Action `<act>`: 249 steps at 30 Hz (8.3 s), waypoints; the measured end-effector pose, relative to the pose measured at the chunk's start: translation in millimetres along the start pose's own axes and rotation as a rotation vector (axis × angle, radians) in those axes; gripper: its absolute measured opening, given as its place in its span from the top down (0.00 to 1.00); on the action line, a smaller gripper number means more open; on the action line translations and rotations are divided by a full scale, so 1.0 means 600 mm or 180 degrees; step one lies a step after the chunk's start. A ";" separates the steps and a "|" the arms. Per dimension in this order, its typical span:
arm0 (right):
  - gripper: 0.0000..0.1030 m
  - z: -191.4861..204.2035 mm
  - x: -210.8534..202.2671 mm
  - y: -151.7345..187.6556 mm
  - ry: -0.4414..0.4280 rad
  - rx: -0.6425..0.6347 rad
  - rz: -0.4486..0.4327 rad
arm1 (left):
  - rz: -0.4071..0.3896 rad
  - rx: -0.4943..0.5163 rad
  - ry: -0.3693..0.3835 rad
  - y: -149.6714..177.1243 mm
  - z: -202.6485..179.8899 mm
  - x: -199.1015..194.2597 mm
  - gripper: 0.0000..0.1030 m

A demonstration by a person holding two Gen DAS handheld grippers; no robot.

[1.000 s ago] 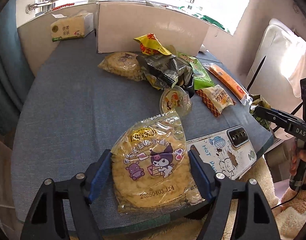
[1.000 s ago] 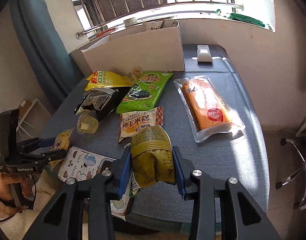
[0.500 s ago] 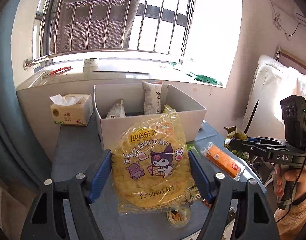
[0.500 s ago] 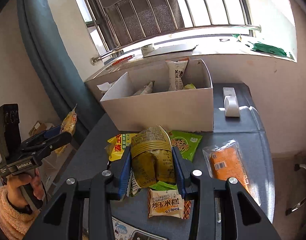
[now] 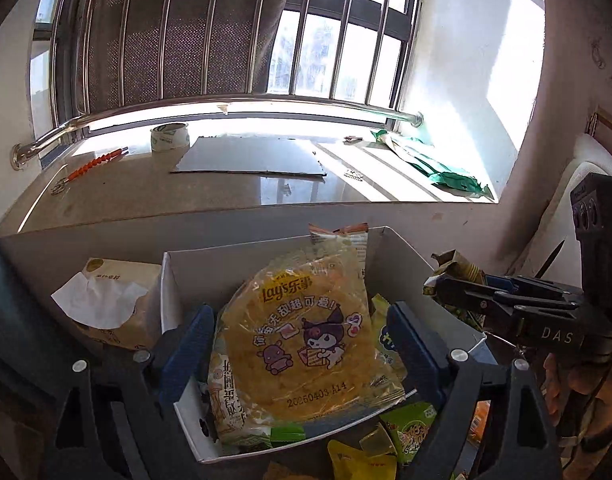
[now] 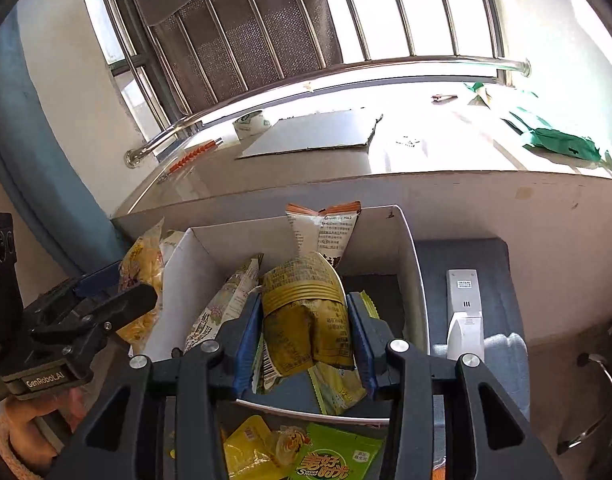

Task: Organize snacks
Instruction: 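Grasp Lay's cracker pack with left tool while right tool grasps olive packet, drop both in box, then open both tools and withdraw them from the white box, then grasp yellow packet with left tool while right tool grasps orange cake pack, drop both in box, then open both tools and withdraw them from the white box, then grasp silver-grey bag with left tool while right tool grasps fried corn cake pack, drop both in box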

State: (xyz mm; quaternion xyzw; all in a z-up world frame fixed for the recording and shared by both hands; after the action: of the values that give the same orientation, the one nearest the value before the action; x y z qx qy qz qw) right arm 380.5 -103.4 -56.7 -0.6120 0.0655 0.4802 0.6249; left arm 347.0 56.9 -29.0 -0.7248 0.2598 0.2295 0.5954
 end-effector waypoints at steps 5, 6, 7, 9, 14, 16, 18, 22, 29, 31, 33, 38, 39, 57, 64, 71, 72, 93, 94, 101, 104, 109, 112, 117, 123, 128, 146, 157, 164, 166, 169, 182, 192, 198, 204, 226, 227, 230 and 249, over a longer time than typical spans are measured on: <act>0.00 -0.018 -0.023 0.001 0.0124 0.0047 -0.0230 | -0.0037 -0.0132 -0.0026 0.021 0.024 -0.015 0.00; 0.00 -0.020 -0.028 0.003 0.0119 0.0040 -0.0238 | -0.0041 -0.0147 -0.0040 0.023 0.029 -0.019 0.00; 0.00 -0.020 -0.032 0.005 0.0097 0.0028 -0.0222 | -0.0046 -0.0156 -0.0047 0.026 0.032 -0.025 0.00; 0.00 -0.016 -0.044 0.010 0.0081 -0.0021 -0.0215 | -0.0093 -0.0144 -0.0061 0.028 0.034 -0.042 0.00; 0.00 0.003 -0.099 0.032 0.0066 -0.0205 -0.0332 | -0.0233 0.0012 -0.0031 0.043 0.019 -0.099 0.00; 0.00 0.015 -0.123 0.054 -0.0032 -0.0287 -0.0355 | -0.0301 0.0082 0.0028 0.060 0.004 -0.132 0.00; 0.00 0.025 -0.148 0.085 -0.0037 -0.0391 -0.0374 | -0.0327 0.0136 0.0124 0.088 -0.012 -0.164 0.00; 0.00 0.035 -0.190 0.177 -0.0088 -0.0475 -0.0382 | -0.0359 0.0282 0.0206 0.161 -0.040 -0.218 0.00; 0.00 0.022 -0.222 0.357 0.0058 -0.0360 -0.0247 | -0.0298 0.0050 0.0374 0.313 -0.067 -0.261 0.00; 0.00 0.012 -0.231 0.406 0.0095 -0.0233 -0.0211 | -0.0252 -0.0073 0.0468 0.357 -0.074 -0.264 0.00; 0.00 0.007 -0.235 0.447 0.0064 -0.0129 -0.0099 | -0.0198 -0.0145 0.0455 0.399 -0.079 -0.264 0.00; 0.00 -0.008 -0.233 0.487 0.0147 -0.0182 0.0049 | -0.0091 -0.0008 0.0386 0.448 -0.100 -0.262 0.00; 0.00 -0.016 -0.230 0.486 0.0191 -0.0158 0.0060 | -0.0090 -0.0027 0.0396 0.448 -0.100 -0.262 0.00; 0.00 -0.150 -0.023 0.381 0.0682 -0.0736 0.0752 | 0.0052 -0.0216 0.0305 0.456 -0.061 -0.247 0.00; 0.43 -0.150 -0.034 0.378 0.0605 -0.0614 0.0764 | 0.0118 -0.0260 0.0306 0.461 -0.056 -0.235 0.00; 0.45 -0.109 -0.079 0.391 0.0441 -0.0526 0.0722 | 0.0111 -0.0111 0.0303 0.437 -0.061 -0.221 0.00; 0.45 -0.100 -0.091 0.388 0.0410 -0.0501 0.0664 | 0.0109 -0.0074 0.0294 0.430 -0.062 -0.216 0.00; 0.44 -0.017 -0.224 0.454 -0.0007 -0.0158 0.0308 | 0.1011 0.0171 0.0269 0.313 -0.066 0.043 0.35; 0.44 -0.020 -0.222 0.457 0.0000 -0.0146 0.0324 | 0.1061 0.0178 0.0258 0.318 -0.064 0.047 0.61; 0.44 -0.018 -0.219 0.458 -0.0094 -0.0068 0.0313 | 0.0701 0.0185 0.0349 0.304 -0.058 -0.018 0.73; 0.44 -0.010 -0.217 0.448 -0.0119 -0.0093 0.0282 | 0.0450 0.0079 0.0413 0.289 -0.045 -0.069 0.74; 0.44 0.015 -0.201 0.414 -0.0217 -0.0176 0.0253 | -0.0007 -0.0016 0.0447 0.250 -0.021 -0.156 0.78; 0.44 0.042 -0.196 0.377 -0.0264 -0.0336 0.0172 | -0.0227 0.0043 0.0449 0.216 -0.019 -0.195 0.79; 0.44 0.090 -0.182 0.282 -0.0339 -0.0623 -0.0031 | -0.0595 0.0031 0.0457 0.126 -0.007 -0.231 0.79; 0.44 0.119 -0.135 0.138 -0.0378 -0.0714 -0.0190 | -0.0750 -0.0009 0.0378 0.016 0.014 -0.191 0.79; 0.44 0.107 -0.057 0.030 -0.0185 -0.0692 -0.0149 | -0.0670 -0.0141 0.0341 -0.045 0.035 -0.110 0.79; 0.00 0.013 -0.040 0.002 0.0313 -0.0373 -0.0241 | -0.0299 -0.0132 0.0232 0.010 0.039 -0.075 0.00; 0.00 0.050 -0.181 0.159 -0.0148 -0.0338 -0.0401 | -0.0315 0.0261 0.0424 0.171 -0.041 -0.200 0.00; 0.00 0.031 -0.189 0.331 0.0109 -0.0308 -0.0101 | -0.0109 0.0150 0.0415 0.318 -0.064 -0.206 0.00; 0.00 0.027 -0.190 0.376 0.0144 -0.0286 -0.0040 | -0.0032 -0.0004 0.0450 0.354 -0.063 -0.205 0.00; 0.00 0.024 -0.187 0.432 0.0308 -0.0381 0.0131 | 0.0041 -0.0253 0.0531 0.398 -0.061 -0.208 0.00; 0.00 0.040 -0.141 0.462 0.0210 -0.0389 0.0300 | 0.0109 -0.0262 0.0535 0.446 -0.082 -0.220 0.00; 0.00 0.049 -0.054 0.447 0.0294 -0.0629 0.0534 | 0.0149 -0.0308 0.0492 0.449 -0.071 -0.215 0.00; 0.12 0.043 -0.033 0.459 0.0354 -0.0727 0.0658 | 0.0241 -0.0324 0.0464 0.456 -0.069 -0.199 0.00; 0.42 0.020 -0.068 0.452 0.0216 -0.0396 0.0475 | 0.0296 -0.0194 0.0405 0.454 -0.080 -0.184 0.00; 0.42 0.010 -0.177 0.467 0.0008 -0.0088 0.0147 | 0.0537 0.0074 0.0135 0.384 -0.121 -0.033 0.28; 0.42 0.010 -0.178 0.465 -0.0014 -0.0073 0.0136 | 0.0448 0.0083 0.0215 0.382 -0.122 -0.051 0.28; 0.42 0.012 -0.177 0.457 -0.0093 -0.0014 0.0094 | 0.0212 0.0099 0.0234 0.367 -0.112 -0.106 0.28; 0.42 0.092 -0.043 0.052 -0.0417 -0.0219 -0.0186 | -0.0452 -0.0426 0.0473 0.012 0.018 -0.062 0.29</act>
State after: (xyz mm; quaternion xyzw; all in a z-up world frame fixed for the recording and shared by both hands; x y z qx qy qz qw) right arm 317.9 -77.9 -48.0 -0.6021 -0.0100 0.5027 0.6203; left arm 314.1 69.9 -12.5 -0.7944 0.2353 0.1493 0.5397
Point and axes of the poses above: each gripper's, at about its wrist camera, not at the fingertips, and x roughly the way its jaws point, z to its left, y to its underside, the point moved 8 cm from there along x, roughly the way its jaws point, and after that the axes turned 3 degrees about -x, right-handed, at the moved point
